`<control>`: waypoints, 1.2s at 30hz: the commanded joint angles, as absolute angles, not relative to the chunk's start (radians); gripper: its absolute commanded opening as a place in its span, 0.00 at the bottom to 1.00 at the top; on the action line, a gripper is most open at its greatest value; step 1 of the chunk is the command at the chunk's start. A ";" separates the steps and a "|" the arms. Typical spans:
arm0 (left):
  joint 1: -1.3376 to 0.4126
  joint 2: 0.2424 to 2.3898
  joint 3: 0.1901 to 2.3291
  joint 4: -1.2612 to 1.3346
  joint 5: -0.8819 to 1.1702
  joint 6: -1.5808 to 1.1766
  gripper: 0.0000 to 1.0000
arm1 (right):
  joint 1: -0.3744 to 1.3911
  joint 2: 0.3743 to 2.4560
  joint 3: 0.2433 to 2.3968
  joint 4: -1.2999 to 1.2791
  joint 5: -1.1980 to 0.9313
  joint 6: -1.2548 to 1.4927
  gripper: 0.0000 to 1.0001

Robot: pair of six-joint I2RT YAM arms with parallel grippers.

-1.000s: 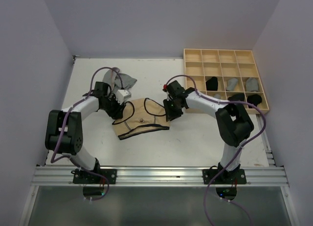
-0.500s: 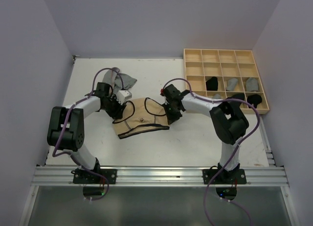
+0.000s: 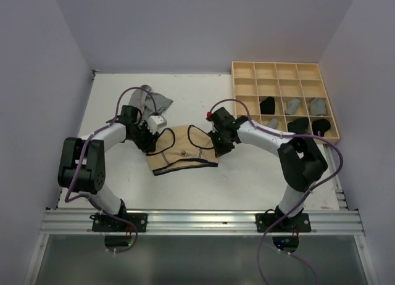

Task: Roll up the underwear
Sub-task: Fold the underwear

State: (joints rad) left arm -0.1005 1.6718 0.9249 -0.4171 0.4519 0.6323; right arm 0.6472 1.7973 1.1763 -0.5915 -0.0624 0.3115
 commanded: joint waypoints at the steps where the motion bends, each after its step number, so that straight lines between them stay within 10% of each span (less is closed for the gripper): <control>1: -0.103 1.534 0.908 -0.479 0.612 0.661 0.45 | 0.647 1.687 1.218 -0.580 -0.109 0.311 0.13; 9: -0.152 1.298 0.888 -0.512 0.670 0.612 0.47 | 0.646 1.738 1.295 -0.578 -0.201 0.319 0.15; 36: -0.551 1.463 0.749 -0.236 0.361 0.595 0.46 | 0.632 1.980 1.299 -0.514 -0.199 0.333 0.11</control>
State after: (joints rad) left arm -0.5407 1.4517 0.7219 -0.3080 0.3786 0.6132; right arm 0.6334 1.9587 1.3071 -0.5297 -0.1974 0.3283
